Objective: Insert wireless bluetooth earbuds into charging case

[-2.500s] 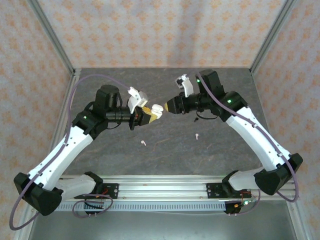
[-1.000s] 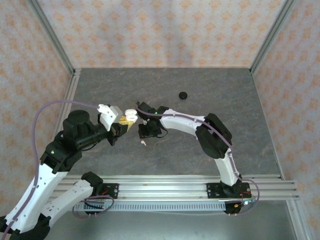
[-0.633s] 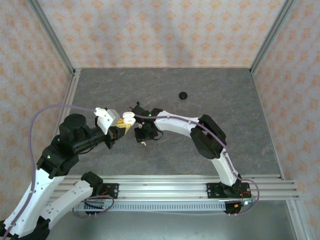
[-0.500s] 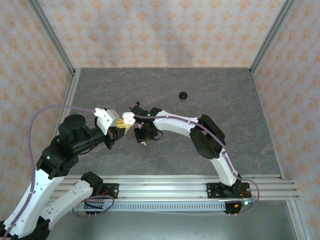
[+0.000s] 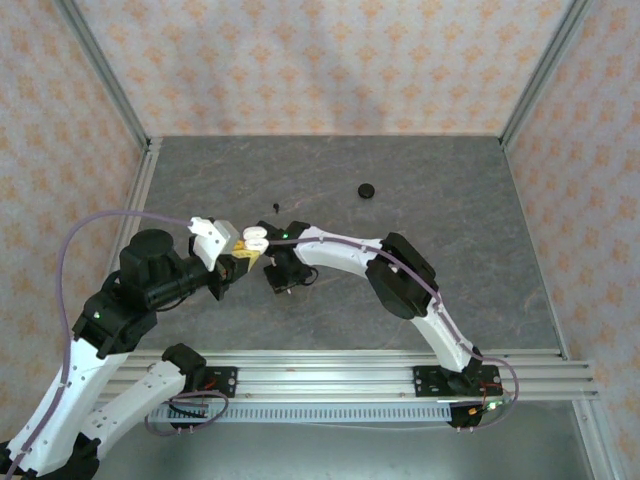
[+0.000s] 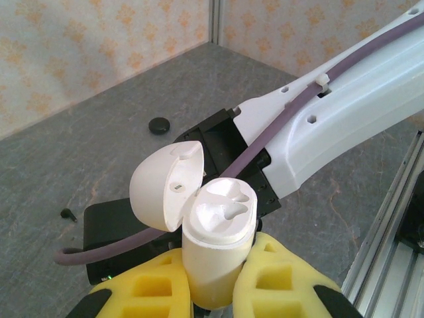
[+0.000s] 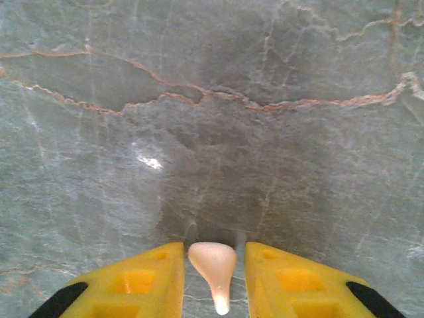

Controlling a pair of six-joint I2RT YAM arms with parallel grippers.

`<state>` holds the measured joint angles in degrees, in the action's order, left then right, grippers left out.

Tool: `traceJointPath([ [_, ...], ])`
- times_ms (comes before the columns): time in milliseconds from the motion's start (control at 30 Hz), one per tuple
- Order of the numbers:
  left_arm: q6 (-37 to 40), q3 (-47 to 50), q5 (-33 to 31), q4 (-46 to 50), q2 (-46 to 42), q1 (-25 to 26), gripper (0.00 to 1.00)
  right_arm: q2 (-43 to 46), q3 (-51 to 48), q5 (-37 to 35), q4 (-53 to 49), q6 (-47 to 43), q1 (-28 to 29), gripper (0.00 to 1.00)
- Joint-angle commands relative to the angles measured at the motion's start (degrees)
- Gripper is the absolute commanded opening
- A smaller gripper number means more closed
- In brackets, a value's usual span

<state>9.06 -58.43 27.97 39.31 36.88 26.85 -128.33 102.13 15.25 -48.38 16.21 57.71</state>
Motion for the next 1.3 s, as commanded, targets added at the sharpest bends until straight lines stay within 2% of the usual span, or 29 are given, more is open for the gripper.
traceJointPath([
  [0,-0.4,0.3,-1.2,0.3,-0.4,-0.5,0.00,-0.6,1.1,-5.0,-3.9,-0.8,0.1,0.25],
  [233,-0.8,0.9,-0.2,-0.9,0.6,-0.5,0.00,2.7,-2.5,-9.7,-4.8,-1.1,-2.5,0.17],
  [400,-3.0,2.5,2.9,-5.2,2.2,-0.4,0.00,10.0,-12.1,-8.8,-1.0,-0.2,-8.8,0.17],
  [633,-8.6,7.6,5.6,-16.8,4.5,0.7,0.00,18.7,-25.0,-5.0,2.2,-1.0,-18.7,0.17],
  [933,-13.0,9.8,1.4,-28.7,12.9,8.4,0.00,20.7,-31.0,-1.6,2.8,-1.1,-24.2,0.23],
  [1100,-16.0,10.2,-1.5,-33.8,17.7,11.4,0.00,22.5,-31.2,-0.4,1.9,-0.1,-25.6,0.32],
  [1267,-17.9,11.5,-5.0,-38.8,20.0,13.3,0.00,25.4,-29.4,-0.1,-1.0,-2.0,-27.3,0.35],
])
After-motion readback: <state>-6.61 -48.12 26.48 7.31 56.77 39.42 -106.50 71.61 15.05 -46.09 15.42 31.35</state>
